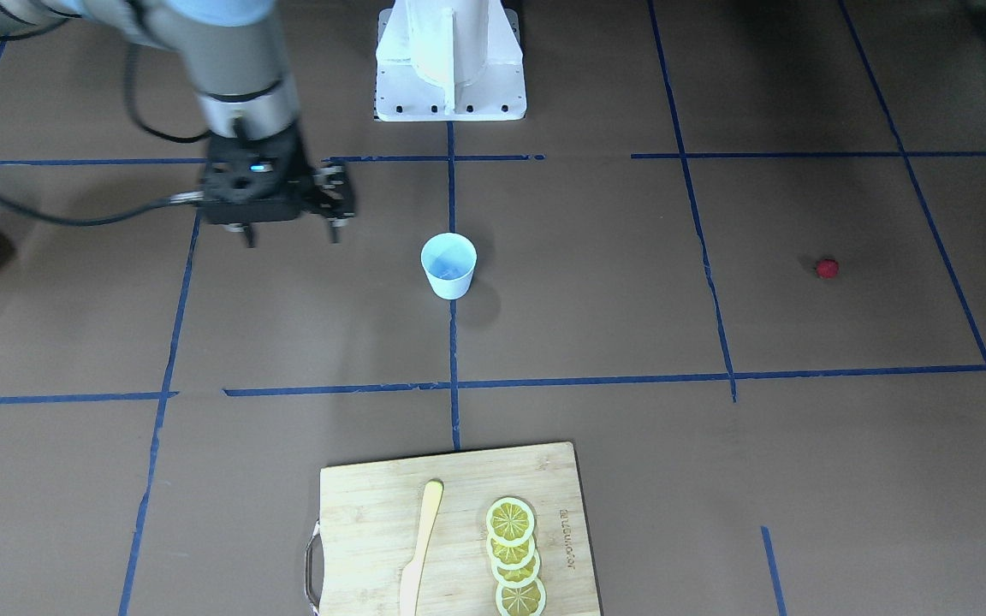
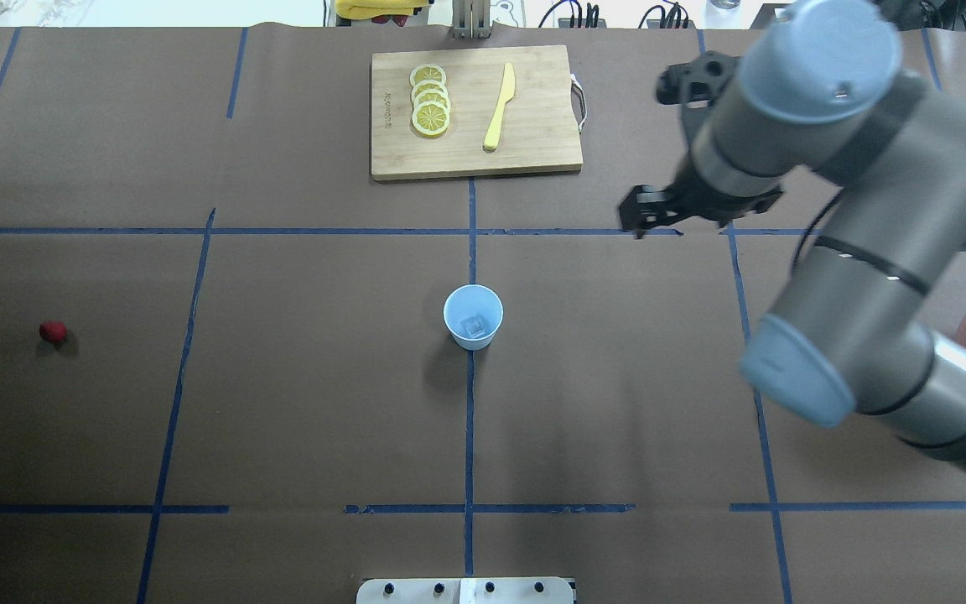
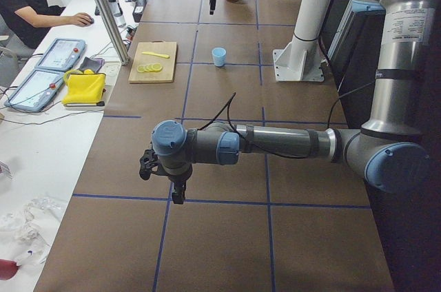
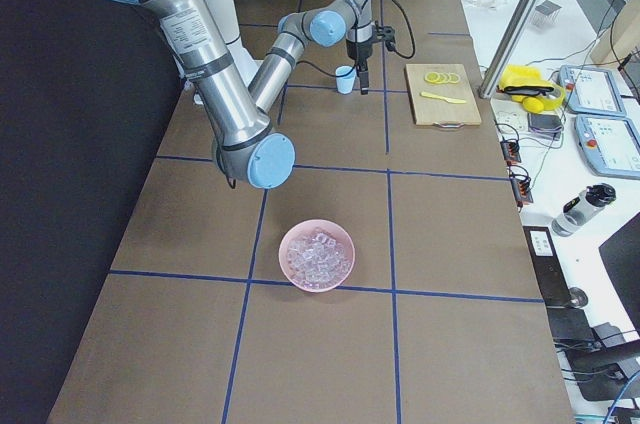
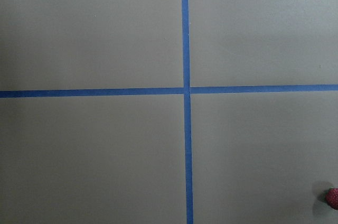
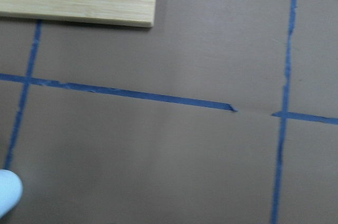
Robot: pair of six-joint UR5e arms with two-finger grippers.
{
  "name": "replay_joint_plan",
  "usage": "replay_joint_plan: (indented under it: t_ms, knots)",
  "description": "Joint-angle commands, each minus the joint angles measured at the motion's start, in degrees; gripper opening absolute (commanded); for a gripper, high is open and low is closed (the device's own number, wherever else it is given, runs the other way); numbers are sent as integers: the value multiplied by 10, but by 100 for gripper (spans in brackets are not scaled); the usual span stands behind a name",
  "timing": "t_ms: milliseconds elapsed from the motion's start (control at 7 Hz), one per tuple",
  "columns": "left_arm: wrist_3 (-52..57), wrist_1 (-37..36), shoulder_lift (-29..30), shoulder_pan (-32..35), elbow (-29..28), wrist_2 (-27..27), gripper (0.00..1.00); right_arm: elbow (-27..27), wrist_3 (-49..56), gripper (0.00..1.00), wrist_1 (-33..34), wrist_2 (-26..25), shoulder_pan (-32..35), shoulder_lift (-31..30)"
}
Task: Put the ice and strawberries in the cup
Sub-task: 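Move the right gripper back toward the pink bowl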
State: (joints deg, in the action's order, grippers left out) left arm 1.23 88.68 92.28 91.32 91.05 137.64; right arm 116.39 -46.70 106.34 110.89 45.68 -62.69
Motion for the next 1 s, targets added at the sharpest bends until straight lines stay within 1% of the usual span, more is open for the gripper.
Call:
replay_joint_plan:
  t_ms: [0,143,286,429,571,714,857]
  knots:
    - [0,0,2,0,1,0,100,56,141,99,-2,20,74,-117]
    - [-1,0,3,0,1,0,100,63,210,99,-29,50,118,-173]
    - [-1,0,3,0,2,0,100,60,259,99,-100,76,157,-247]
    - [-1,0,3,0,3,1,100,53,313,99,-175,81,181,-322]
    - [-1,0,3,0,3,1,100,26,376,99,-226,87,209,-365]
    - [-1,0,3,0,3,1,100,-4,426,99,-238,110,236,-378]
    - [-1,0,3,0,4,1,100,-29,476,99,-238,115,256,-381]
